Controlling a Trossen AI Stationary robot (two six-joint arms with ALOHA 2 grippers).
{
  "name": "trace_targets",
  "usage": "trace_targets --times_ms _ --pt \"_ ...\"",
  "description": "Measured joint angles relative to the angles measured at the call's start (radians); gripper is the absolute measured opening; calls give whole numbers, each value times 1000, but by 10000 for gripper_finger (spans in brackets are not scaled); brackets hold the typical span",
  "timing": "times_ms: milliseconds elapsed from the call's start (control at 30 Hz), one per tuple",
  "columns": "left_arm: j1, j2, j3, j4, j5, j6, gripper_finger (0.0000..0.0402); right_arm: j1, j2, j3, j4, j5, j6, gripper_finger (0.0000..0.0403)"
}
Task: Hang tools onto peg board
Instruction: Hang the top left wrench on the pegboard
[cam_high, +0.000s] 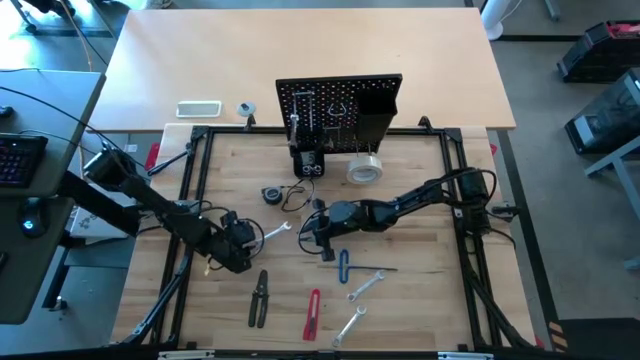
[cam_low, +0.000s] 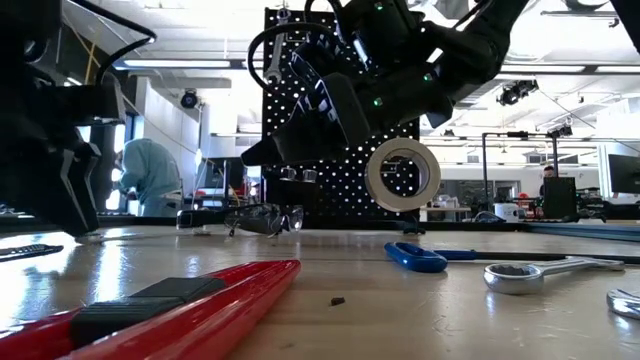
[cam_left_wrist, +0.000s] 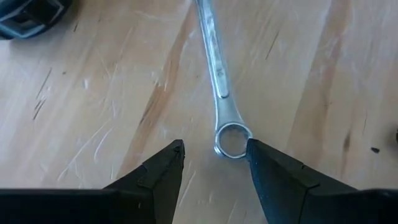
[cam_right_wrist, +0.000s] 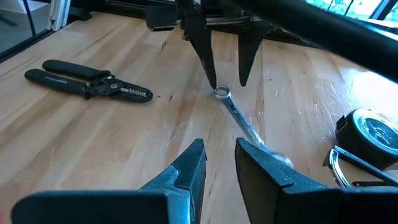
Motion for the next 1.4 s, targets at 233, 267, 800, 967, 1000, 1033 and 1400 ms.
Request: trace_targets --times_ms 233,267,800,967,1000,1033,1400 --pt "0 63 3 25 3 0 172 0 0 0 9 7 -18 82" --pt "0 70 4 27 4 0 172 0 0 0 14 7 -18 82" --pt "1 -40 -3 27 5 63 169 -29 0 0 7 9 -48 87" --pt "1 -82 -3 20 -35 91 131 -34 0 0 8 9 -51 87" --pt "1 -82 -2 21 -36 101 120 -34 0 0 13 9 -51 87" --pt "1 -81 -2 21 -36 110 109 -34 0 0 15 8 -51 87" --pt "43 -26 -2 42 -31 151 36 -35 0 0 44 8 -70 87"
